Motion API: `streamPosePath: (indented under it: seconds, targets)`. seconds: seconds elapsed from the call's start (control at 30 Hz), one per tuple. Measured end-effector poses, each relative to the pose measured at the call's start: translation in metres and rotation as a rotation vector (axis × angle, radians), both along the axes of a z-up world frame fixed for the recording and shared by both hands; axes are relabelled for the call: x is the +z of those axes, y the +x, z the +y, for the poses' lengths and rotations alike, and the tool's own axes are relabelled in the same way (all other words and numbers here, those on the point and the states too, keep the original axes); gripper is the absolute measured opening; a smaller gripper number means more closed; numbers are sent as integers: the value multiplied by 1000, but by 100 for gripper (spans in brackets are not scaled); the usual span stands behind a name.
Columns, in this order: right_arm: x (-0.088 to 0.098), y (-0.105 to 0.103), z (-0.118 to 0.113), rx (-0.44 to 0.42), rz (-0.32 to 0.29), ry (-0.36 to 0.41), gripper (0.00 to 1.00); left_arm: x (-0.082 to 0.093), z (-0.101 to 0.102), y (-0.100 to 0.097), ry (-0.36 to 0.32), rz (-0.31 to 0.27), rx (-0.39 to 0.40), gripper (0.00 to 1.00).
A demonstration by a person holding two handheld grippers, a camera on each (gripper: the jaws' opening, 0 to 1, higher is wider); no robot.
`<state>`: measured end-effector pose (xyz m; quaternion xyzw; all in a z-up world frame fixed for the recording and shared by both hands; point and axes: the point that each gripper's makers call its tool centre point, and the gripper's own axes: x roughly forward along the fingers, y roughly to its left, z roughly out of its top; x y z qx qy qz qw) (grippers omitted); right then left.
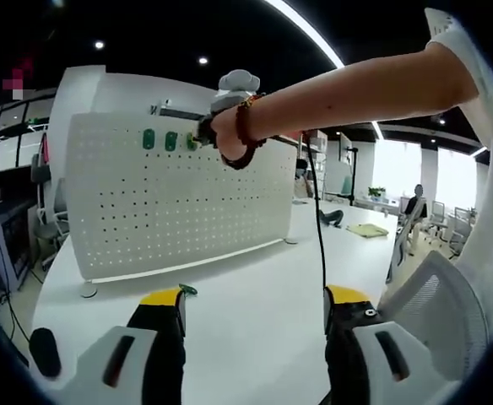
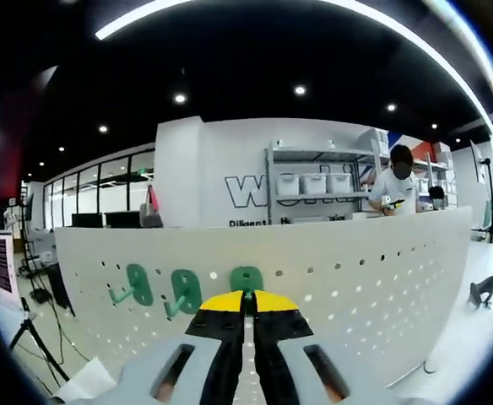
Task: Insert the hook assembly into the mounting plate slot until the hook locks in place.
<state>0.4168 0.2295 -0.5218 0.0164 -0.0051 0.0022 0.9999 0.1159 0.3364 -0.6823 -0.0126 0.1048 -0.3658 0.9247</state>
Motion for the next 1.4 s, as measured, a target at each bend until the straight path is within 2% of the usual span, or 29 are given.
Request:
streamPosePath:
  seconds: [0.17, 0.3, 0.5, 0.6, 0.97, 1.03, 1.13, 1.2, 1.33, 1.4]
  targets:
    - [-1, 0, 1, 10, 14, 0, 1, 0, -1, 0, -3, 1, -9, 68]
    - [-1, 1, 2, 33, 30, -72, 1, 0, 0, 1, -8, -1, -8, 68]
    - [-2, 0, 4, 46, 42, -128, 1, 1, 1, 2, -9, 0, -10, 67]
    - [-3, 2, 3, 53, 54, -181, 1, 0, 0, 3, -9, 2, -11, 67]
    - [-6, 2, 2, 48, 75, -169, 0, 0, 2, 3, -13, 4, -6, 67]
    - [-7, 2, 2, 44, 81, -140, 0, -1, 2, 3, -15, 5, -5, 67]
    - [1, -1, 2, 44, 45, -139, 0, -2, 2, 2, -14, 10, -4, 67]
    - [-1, -1, 1, 46, 62, -137, 0, -2, 2, 2, -18, 10, -5, 67]
    - [-4, -2, -2, 39, 54, -131, 0, -2, 1, 2, -18, 10, -9, 66]
    - [-3, -3, -3, 31, 46, -78, 0, -1, 0, 3, -23, 11, -9, 66]
